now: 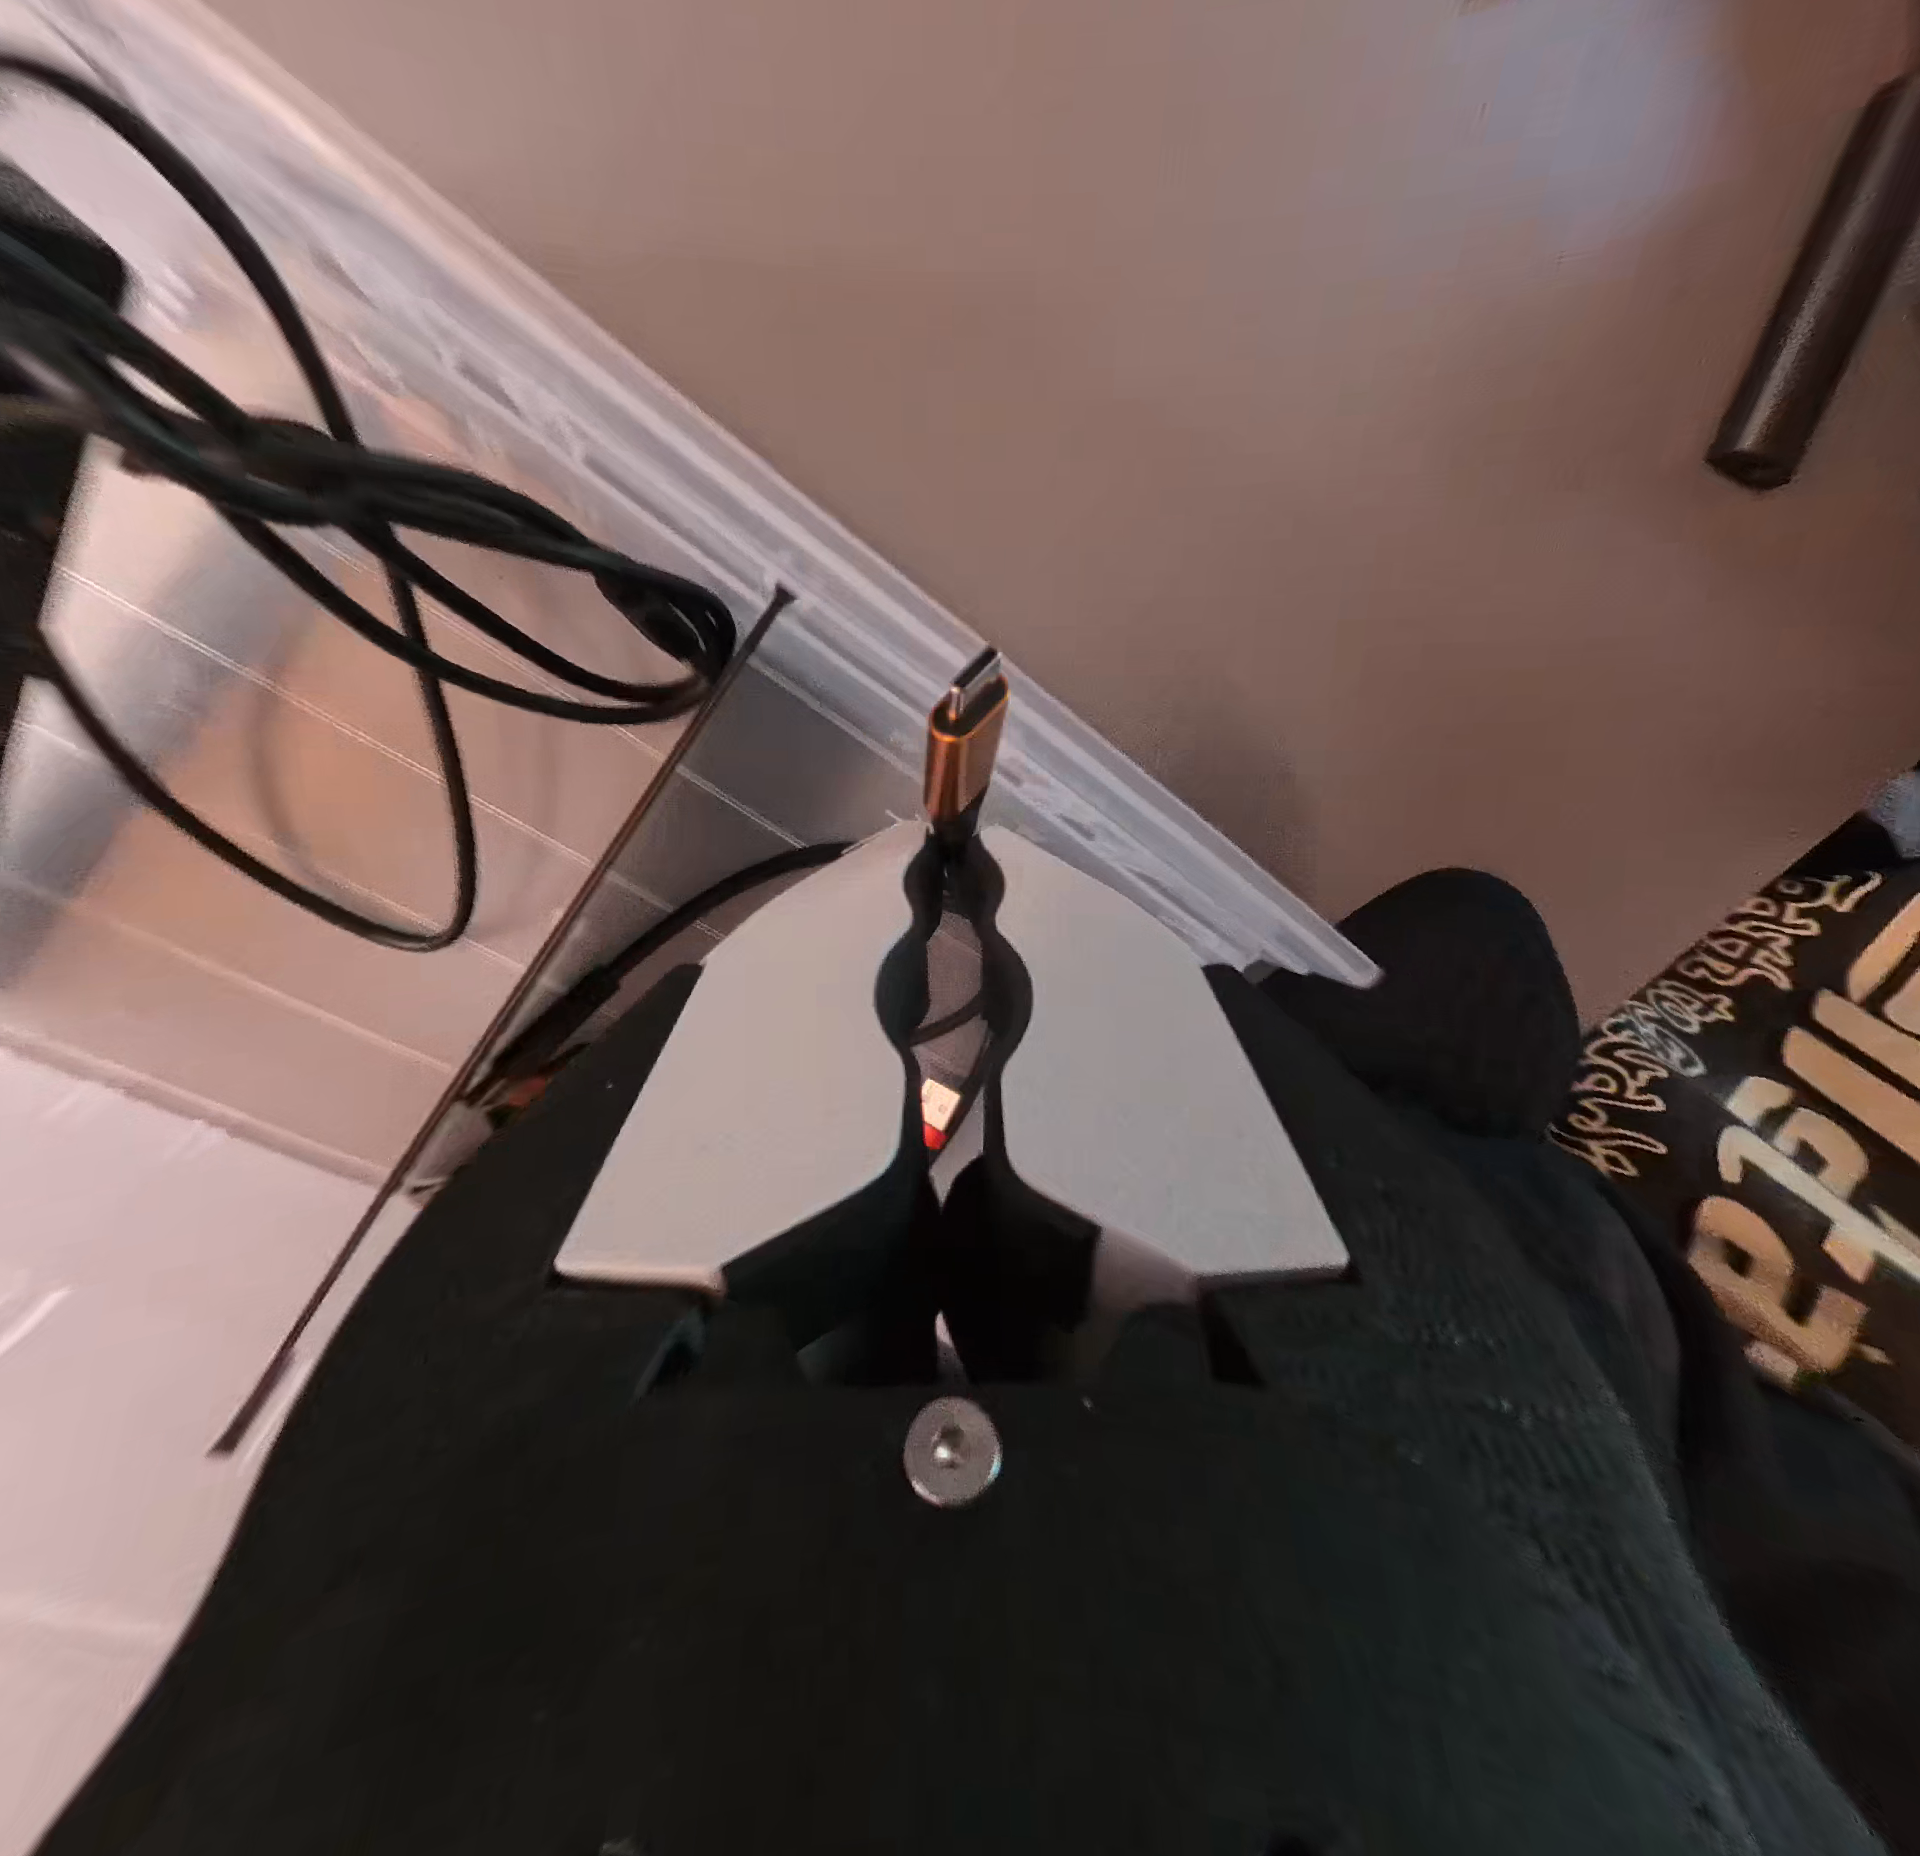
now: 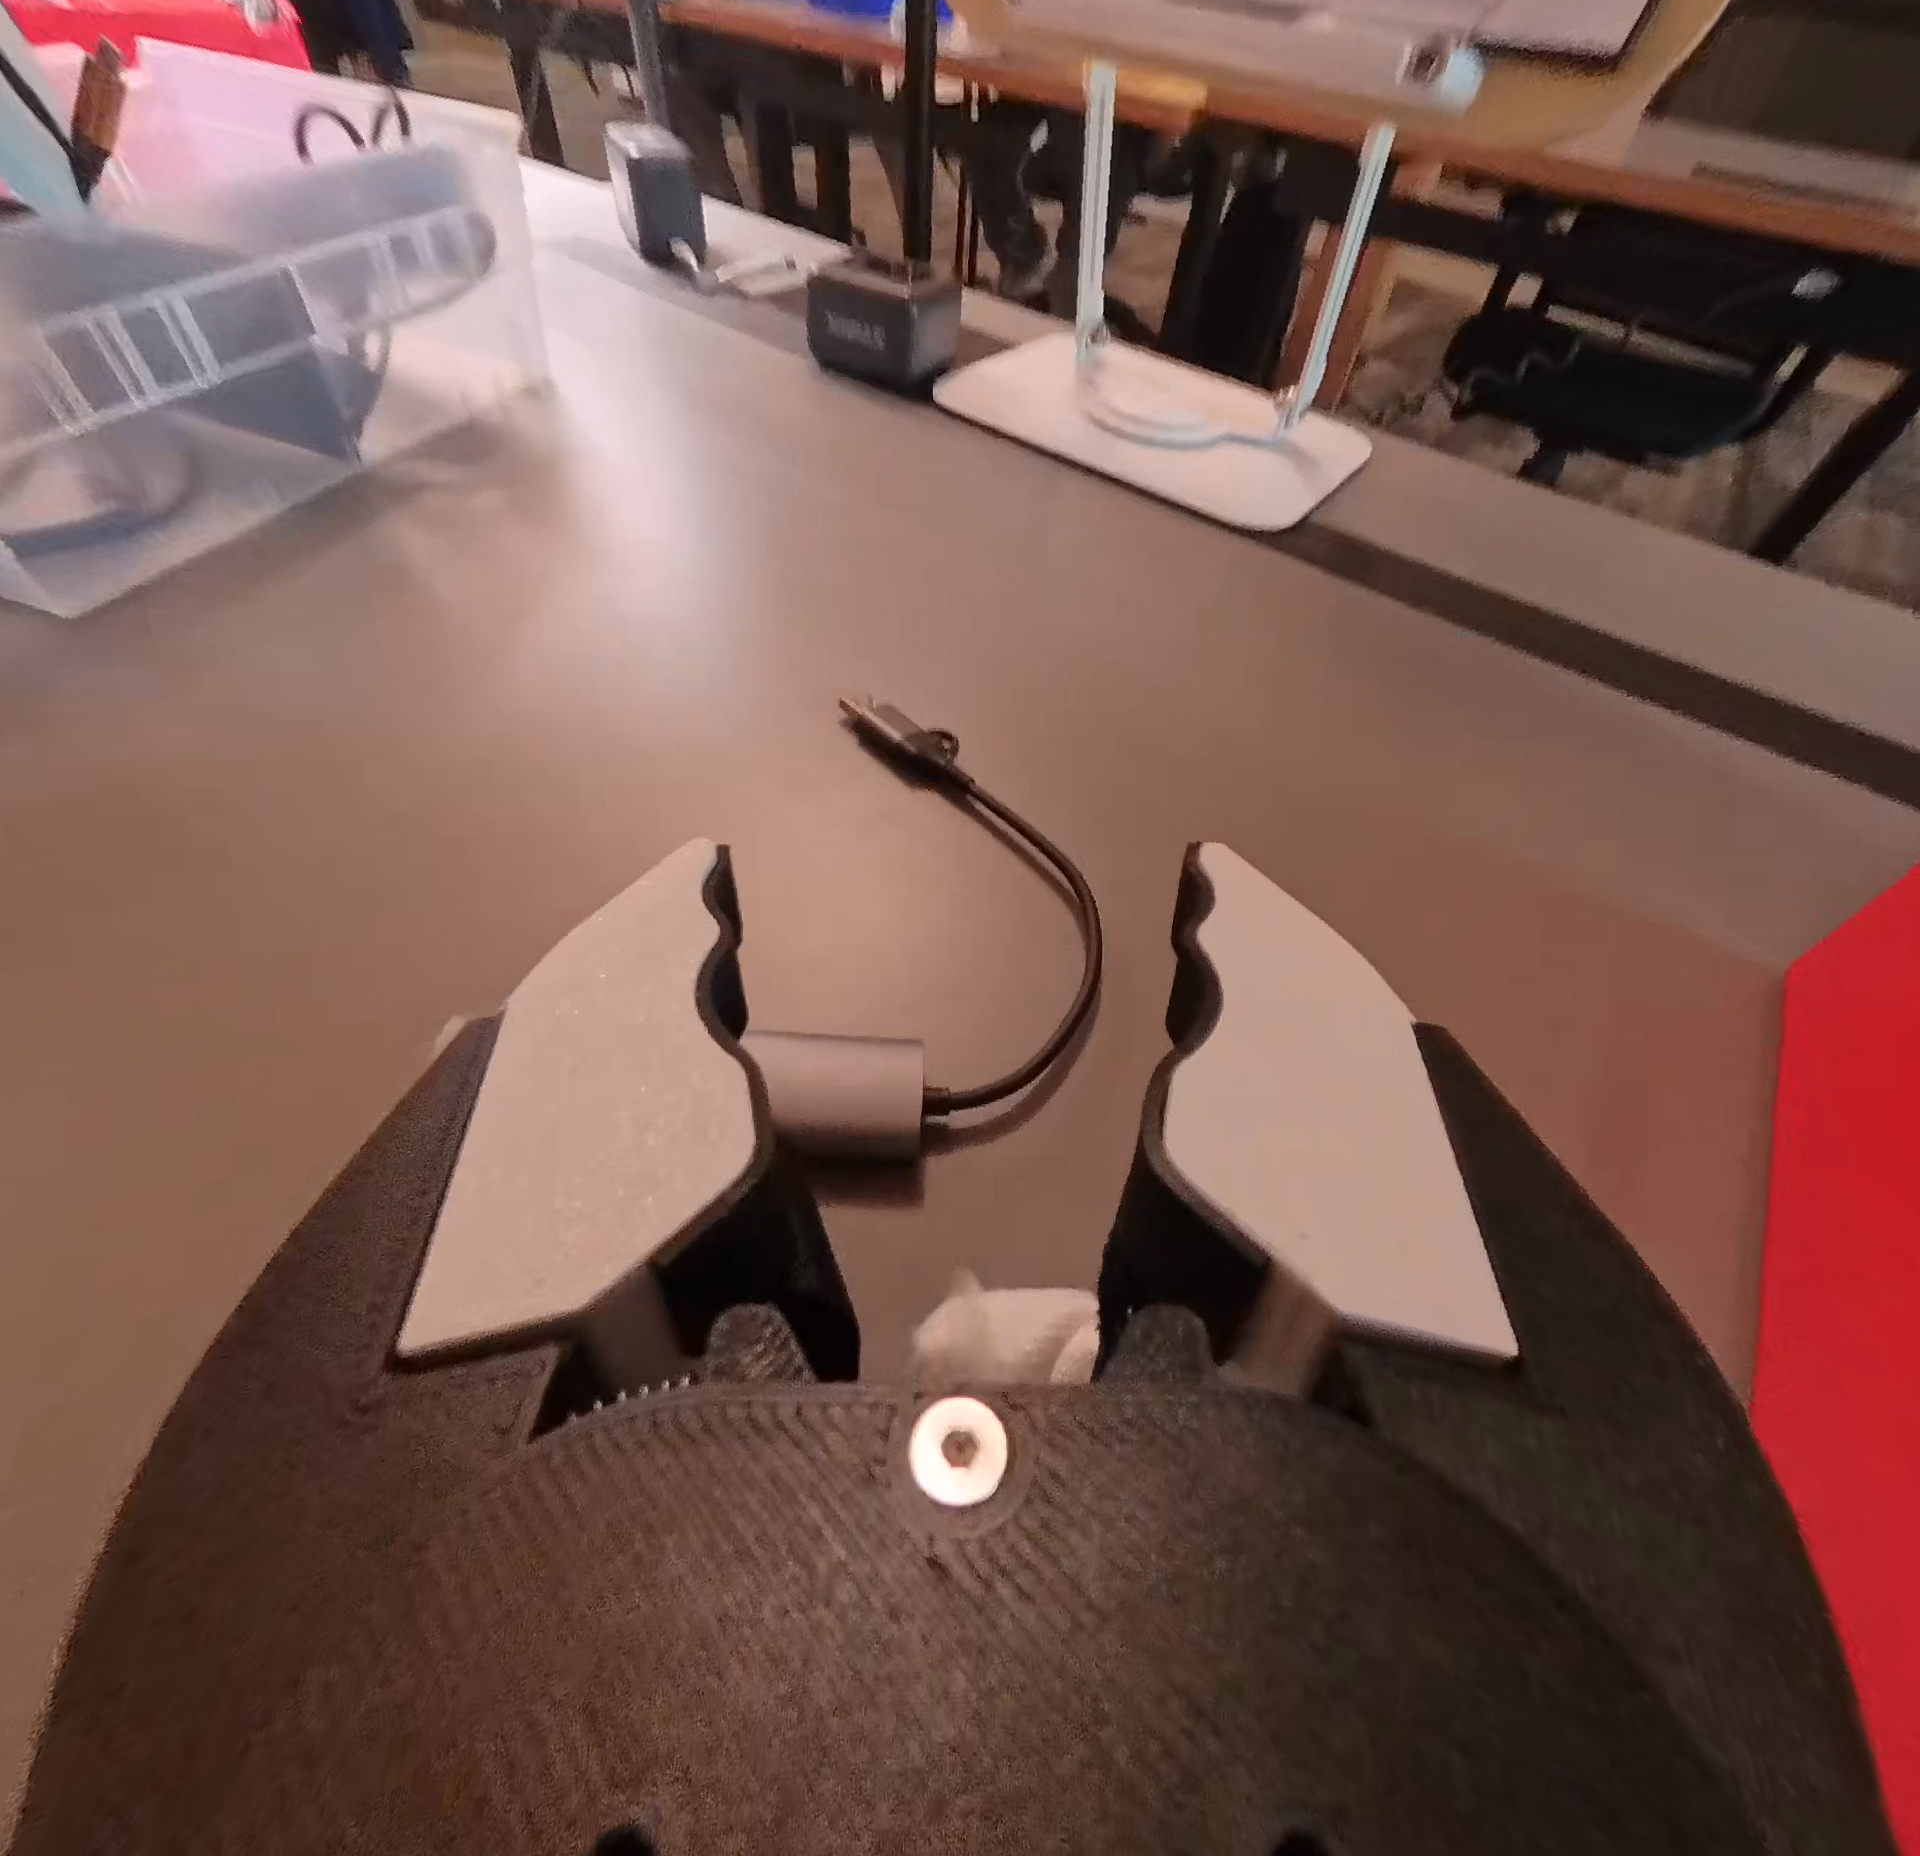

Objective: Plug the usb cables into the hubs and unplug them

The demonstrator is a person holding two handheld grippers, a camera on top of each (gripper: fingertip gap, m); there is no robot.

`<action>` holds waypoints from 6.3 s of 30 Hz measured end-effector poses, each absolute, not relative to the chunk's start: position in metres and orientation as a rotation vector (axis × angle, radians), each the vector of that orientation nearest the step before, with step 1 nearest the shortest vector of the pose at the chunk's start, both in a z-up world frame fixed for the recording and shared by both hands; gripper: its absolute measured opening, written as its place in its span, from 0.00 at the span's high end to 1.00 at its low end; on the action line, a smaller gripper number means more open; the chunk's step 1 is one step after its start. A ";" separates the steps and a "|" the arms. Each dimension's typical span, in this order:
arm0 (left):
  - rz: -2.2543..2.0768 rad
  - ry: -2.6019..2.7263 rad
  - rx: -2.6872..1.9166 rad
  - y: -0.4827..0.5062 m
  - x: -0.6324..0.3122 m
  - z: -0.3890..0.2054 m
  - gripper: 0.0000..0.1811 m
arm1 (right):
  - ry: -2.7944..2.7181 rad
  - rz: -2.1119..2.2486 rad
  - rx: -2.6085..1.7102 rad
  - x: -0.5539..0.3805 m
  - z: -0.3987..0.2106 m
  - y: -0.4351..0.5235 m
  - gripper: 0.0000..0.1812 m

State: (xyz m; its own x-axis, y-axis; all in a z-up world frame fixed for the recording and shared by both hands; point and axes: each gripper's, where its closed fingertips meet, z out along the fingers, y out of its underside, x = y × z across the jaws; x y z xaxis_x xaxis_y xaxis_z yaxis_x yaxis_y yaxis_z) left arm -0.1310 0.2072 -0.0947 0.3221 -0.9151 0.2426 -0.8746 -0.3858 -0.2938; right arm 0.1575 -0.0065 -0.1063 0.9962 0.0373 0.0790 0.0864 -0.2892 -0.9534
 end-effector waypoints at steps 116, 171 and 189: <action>-2.666 1.440 -0.946 -0.075 0.133 0.037 0.86 | -0.356 -0.256 -1.046 0.127 0.002 -0.068 0.93; -1.640 1.243 -0.957 0.081 0.082 -0.023 0.92 | -1.639 0.061 -2.185 0.097 -0.156 -0.043 0.61; -1.618 1.262 -0.977 0.090 0.083 -0.029 0.92 | -1.153 0.216 -2.725 0.088 -0.149 -0.080 0.82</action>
